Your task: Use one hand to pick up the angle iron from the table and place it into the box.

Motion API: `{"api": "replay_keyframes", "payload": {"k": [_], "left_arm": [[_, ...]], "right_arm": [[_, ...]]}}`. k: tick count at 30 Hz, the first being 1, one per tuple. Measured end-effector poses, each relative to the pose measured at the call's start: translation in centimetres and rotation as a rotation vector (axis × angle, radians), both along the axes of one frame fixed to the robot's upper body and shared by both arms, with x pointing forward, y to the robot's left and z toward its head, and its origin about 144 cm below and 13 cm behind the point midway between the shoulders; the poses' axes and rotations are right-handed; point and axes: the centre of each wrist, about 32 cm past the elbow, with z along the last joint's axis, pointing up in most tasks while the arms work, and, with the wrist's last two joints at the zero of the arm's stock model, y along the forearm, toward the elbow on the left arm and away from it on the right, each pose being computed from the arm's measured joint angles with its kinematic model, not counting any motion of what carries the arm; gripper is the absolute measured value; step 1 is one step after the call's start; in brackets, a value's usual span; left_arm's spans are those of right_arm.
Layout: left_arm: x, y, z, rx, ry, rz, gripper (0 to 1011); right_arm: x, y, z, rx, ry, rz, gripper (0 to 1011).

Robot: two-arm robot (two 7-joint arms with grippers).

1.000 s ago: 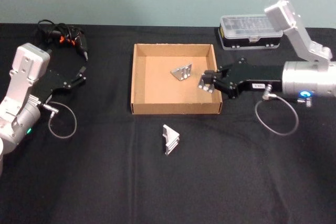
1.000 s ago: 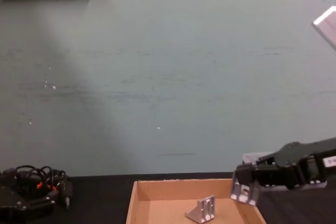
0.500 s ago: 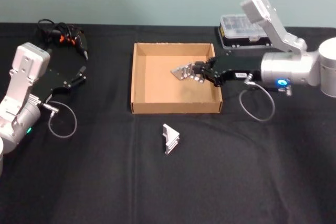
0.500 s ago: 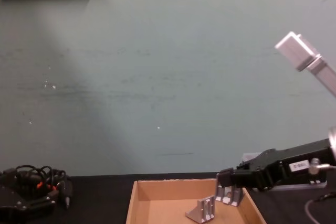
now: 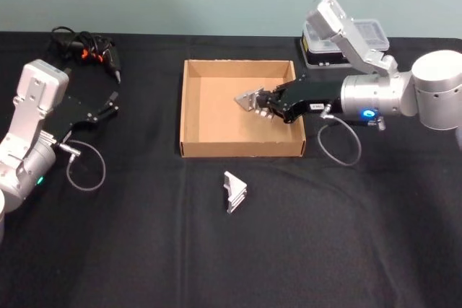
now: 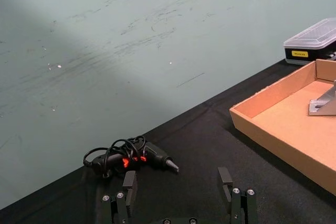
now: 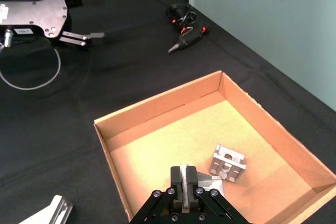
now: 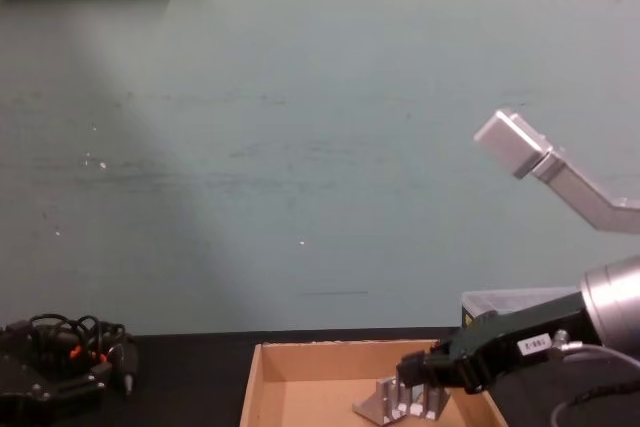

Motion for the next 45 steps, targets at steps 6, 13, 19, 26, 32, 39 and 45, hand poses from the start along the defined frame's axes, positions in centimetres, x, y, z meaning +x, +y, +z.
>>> {"api": "replay_keyframes", "payload": {"k": [6, 13, 19, 26, 32, 39, 45], "left_arm": [[0.0, 0.0, 0.0, 0.0, 0.0, 0.0, 1000], [0.0, 0.0, 0.0, 0.0, 0.0, 0.0, 1000], [0.0, 0.0, 0.0, 0.0, 0.0, 0.0, 1000], [0.0, 0.0, 0.0, 0.0, 0.0, 0.0, 1000], [0.0, 0.0, 0.0, 0.0, 0.0, 0.0, 1000], [0.0, 0.0, 0.0, 0.0, 0.0, 0.0, 1000], [0.0, 0.0, 0.0, 0.0, 0.0, 0.0, 1000]], "right_arm": [[0.3, 0.3, -0.7, -0.007, 0.019, -0.003, 57], [0.9, 0.3, -1.9, -0.011, 0.052, -0.021, 57], [1.3, 0.3, -2.4, -0.006, 0.069, -0.03, 56], [1.4, 0.5, -2.5, -0.005, 0.072, -0.034, 57], [1.4, 0.5, -2.5, -0.005, 0.071, -0.033, 57], [1.4, 0.5, -2.5, -0.006, 0.07, -0.032, 105], [1.3, 0.5, -2.5, -0.006, 0.07, -0.032, 254]]}}
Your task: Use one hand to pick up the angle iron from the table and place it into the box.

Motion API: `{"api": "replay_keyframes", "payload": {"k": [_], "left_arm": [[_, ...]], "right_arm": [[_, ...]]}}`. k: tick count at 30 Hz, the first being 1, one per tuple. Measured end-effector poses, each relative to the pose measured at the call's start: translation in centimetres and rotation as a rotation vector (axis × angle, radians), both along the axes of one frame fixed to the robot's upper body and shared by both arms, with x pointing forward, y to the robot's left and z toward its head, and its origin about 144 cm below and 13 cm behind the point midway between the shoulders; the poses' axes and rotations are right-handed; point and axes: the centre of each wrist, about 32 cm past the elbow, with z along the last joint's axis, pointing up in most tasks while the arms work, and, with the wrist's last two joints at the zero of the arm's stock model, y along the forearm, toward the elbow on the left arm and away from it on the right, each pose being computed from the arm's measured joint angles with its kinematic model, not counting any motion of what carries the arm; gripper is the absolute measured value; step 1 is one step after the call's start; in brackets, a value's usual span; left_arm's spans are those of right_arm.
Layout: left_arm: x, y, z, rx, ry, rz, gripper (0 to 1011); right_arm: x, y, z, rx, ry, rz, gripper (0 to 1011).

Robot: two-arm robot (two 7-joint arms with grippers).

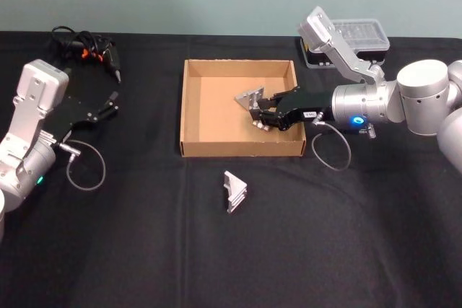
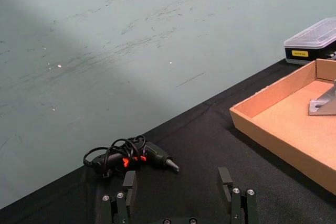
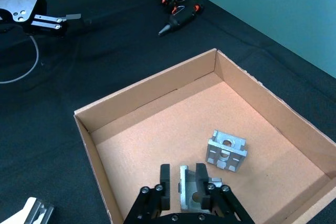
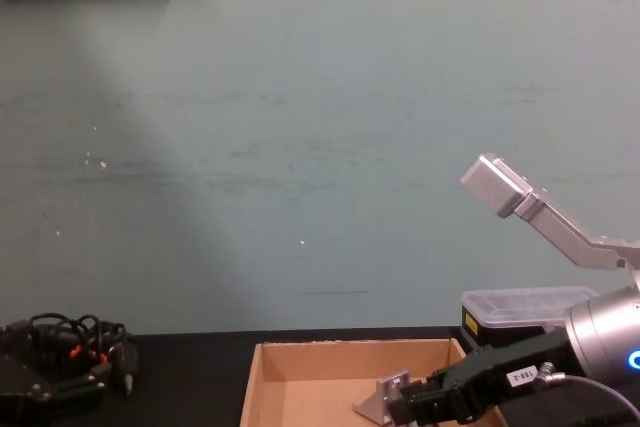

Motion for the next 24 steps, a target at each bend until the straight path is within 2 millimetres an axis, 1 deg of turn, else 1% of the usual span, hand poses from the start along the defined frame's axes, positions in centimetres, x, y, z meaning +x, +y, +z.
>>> {"api": "replay_keyframes", "payload": {"k": [1, 2, 3, 4, 5, 6, 7, 10, 11, 12, 14, 15, 17, 18, 21, 22, 23, 24], "left_arm": [[0.0, 0.0, 0.0, 0.0, 0.0, 0.0, 1000], [0.0, 0.0, 0.0, 0.0, 0.0, 0.0, 1000], [0.0, 0.0, 0.0, 0.0, 0.0, 0.0, 1000], [0.0, 0.0, 0.0, 0.0, 0.0, 0.0, 1000], [0.0, 0.0, 0.0, 0.0, 0.0, 0.0, 1000], [0.0, 0.0, 0.0, 0.0, 0.0, 0.0, 1000], [0.0, 0.0, 0.0, 0.0, 0.0, 0.0, 1000], [0.0, 0.0, 0.0, 0.0, 0.0, 0.0, 1000], [0.0, 0.0, 0.0, 0.0, 0.0, 0.0, 1000], [0.0, 0.0, 0.0, 0.0, 0.0, 0.0, 1000], [0.0, 0.0, 0.0, 0.0, 0.0, 0.0, 1000], [0.0, 0.0, 0.0, 0.0, 0.0, 0.0, 1000], [0.0, 0.0, 0.0, 0.0, 0.0, 0.0, 1000], [0.0, 0.0, 0.0, 0.0, 0.0, 0.0, 1000], [0.0, 0.0, 0.0, 0.0, 0.0, 0.0, 1000], [0.0, 0.0, 0.0, 0.0, 0.0, 0.0, 1000], [0.0, 0.0, 0.0, 0.0, 0.0, 0.0, 1000], [0.0, 0.0, 0.0, 0.0, 0.0, 0.0, 1000]], "right_arm": [[0.0, 0.0, 0.0, 0.0, 0.0, 0.0, 307], [0.0, 0.0, 0.0, 0.0, 0.0, 0.0, 332], [0.0, 0.0, 0.0, 0.0, 0.0, 0.0, 393], [0.0, 0.0, 0.0, 0.0, 0.001, 0.0, 393], [0.0, 0.0, 0.0, 0.0, 0.001, 0.0, 432], [0.0, 0.0, 0.0, 0.0, 0.001, 0.0, 448], [0.0, 0.0, 0.0, 0.0, 0.001, 0.0, 508], [0.0, 0.0, 0.0, 0.0, 0.0, 0.0, 567], [0.0, 0.0, 0.0, 0.0, 0.0, 0.0, 634], [0.0, 0.0, 0.0, 0.0, 0.0, 0.0, 652], [0.0, 0.0, 0.0, 0.0, 0.0, 0.0, 734], [-0.1, 0.0, 0.0, 0.002, -0.001, -0.001, 755], [-0.3, -0.2, 0.1, 0.01, -0.008, -0.003, 790], [-0.5, -0.5, 0.2, 0.019, -0.015, -0.005, 843], [-0.9, -0.7, 0.4, 0.036, -0.027, -0.008, 931], [-1.2, -0.8, 0.7, 0.049, -0.035, -0.007, 940], [-1.4, -0.9, 0.8, 0.058, -0.039, -0.006, 976], [-1.8, -1.1, 1.0, 0.074, -0.046, -0.002, 991]]}}
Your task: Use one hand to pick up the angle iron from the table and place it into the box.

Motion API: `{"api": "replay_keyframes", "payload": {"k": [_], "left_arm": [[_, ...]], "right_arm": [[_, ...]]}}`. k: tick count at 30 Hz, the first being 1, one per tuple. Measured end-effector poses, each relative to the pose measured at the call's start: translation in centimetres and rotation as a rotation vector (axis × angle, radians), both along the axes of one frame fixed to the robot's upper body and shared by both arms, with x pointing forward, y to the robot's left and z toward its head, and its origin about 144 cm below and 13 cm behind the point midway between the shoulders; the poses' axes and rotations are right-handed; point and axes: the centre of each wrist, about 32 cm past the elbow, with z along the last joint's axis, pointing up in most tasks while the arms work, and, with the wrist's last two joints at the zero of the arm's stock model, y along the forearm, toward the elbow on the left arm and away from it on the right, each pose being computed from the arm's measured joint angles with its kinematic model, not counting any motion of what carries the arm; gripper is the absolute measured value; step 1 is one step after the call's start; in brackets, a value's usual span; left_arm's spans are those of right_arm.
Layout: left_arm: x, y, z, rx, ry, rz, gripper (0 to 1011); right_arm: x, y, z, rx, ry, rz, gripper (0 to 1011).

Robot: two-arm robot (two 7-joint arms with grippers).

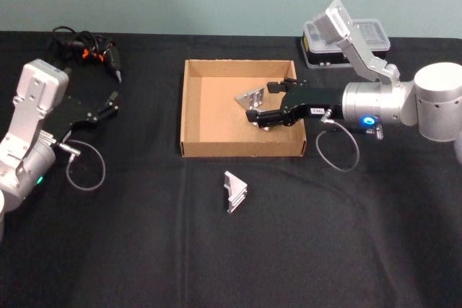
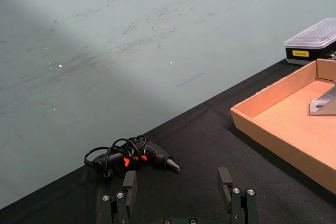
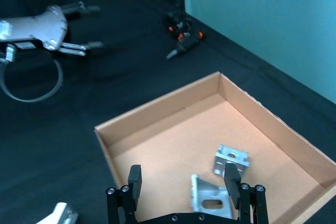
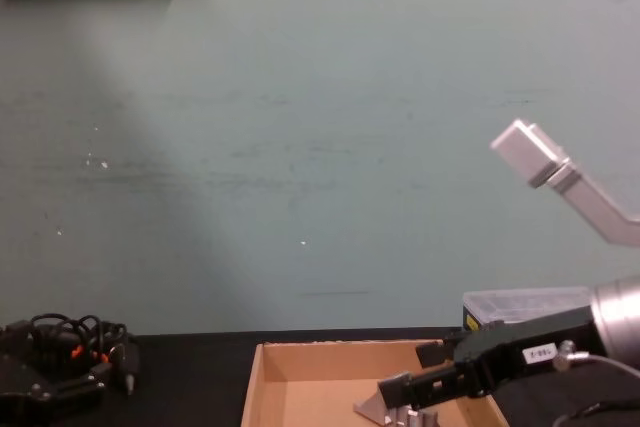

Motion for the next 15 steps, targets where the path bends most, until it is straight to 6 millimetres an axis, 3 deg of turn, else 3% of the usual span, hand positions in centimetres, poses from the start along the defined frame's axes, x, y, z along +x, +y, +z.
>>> {"api": "replay_keyframes", "payload": {"k": [15], "left_arm": [[0.0, 0.0, 0.0, 0.0, 0.0, 0.0, 1000]], "right_arm": [[-5.3, -1.4, 1.0, 0.083, -0.026, 0.079, 1004]]}}
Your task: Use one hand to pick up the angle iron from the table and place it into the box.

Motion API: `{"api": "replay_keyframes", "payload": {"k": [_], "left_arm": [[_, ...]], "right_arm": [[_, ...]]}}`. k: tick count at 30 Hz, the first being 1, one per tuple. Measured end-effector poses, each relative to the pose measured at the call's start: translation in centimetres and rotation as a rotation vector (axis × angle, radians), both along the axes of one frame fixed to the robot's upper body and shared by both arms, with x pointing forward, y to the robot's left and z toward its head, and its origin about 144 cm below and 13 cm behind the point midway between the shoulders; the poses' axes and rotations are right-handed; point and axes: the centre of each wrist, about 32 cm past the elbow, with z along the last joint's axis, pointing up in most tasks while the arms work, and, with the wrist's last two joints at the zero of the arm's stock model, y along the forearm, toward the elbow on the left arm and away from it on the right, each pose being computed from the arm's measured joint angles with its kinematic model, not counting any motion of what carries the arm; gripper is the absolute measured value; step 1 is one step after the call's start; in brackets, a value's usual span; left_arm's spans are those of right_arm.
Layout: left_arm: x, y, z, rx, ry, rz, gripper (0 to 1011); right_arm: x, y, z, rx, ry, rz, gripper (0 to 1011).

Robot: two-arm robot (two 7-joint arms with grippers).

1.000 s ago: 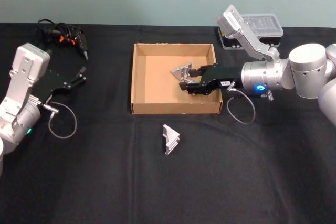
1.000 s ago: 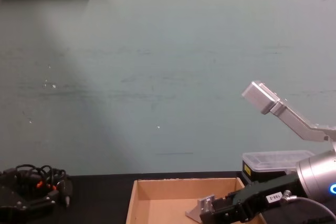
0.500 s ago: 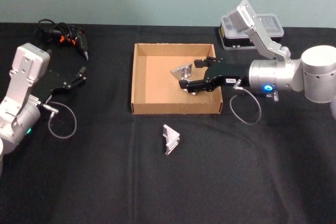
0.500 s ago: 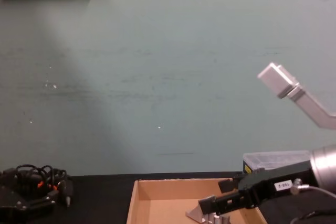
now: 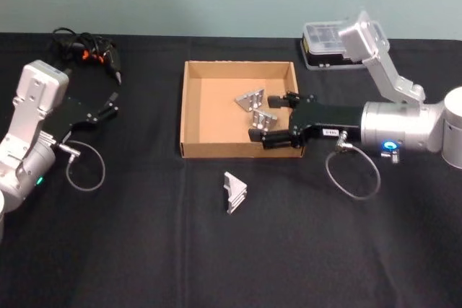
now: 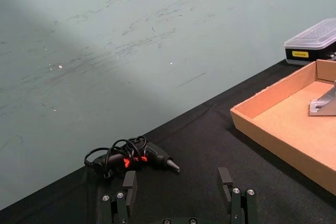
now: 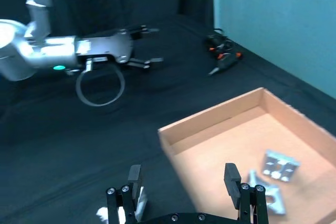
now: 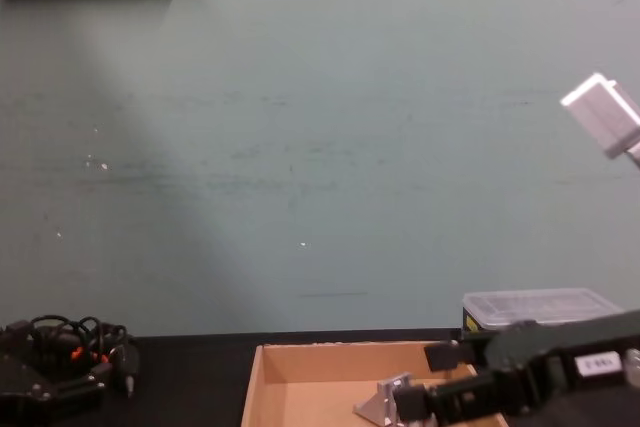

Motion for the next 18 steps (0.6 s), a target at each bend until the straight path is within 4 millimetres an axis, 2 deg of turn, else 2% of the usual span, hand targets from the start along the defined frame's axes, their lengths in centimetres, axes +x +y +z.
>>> {"api": "replay_keyframes", "payload": {"k": [7, 18], "left_arm": [[0.0, 0.0, 0.0, 0.0, 0.0, 0.0, 1000], [0.0, 0.0, 0.0, 0.0, 0.0, 0.0, 1000]], "right_arm": [[-2.5, -0.5, -0.8, 0.007, 0.013, 0.057, 1004], [-3.8, 0.4, -2.8, -0.007, 0.043, 0.103, 1004]]}}
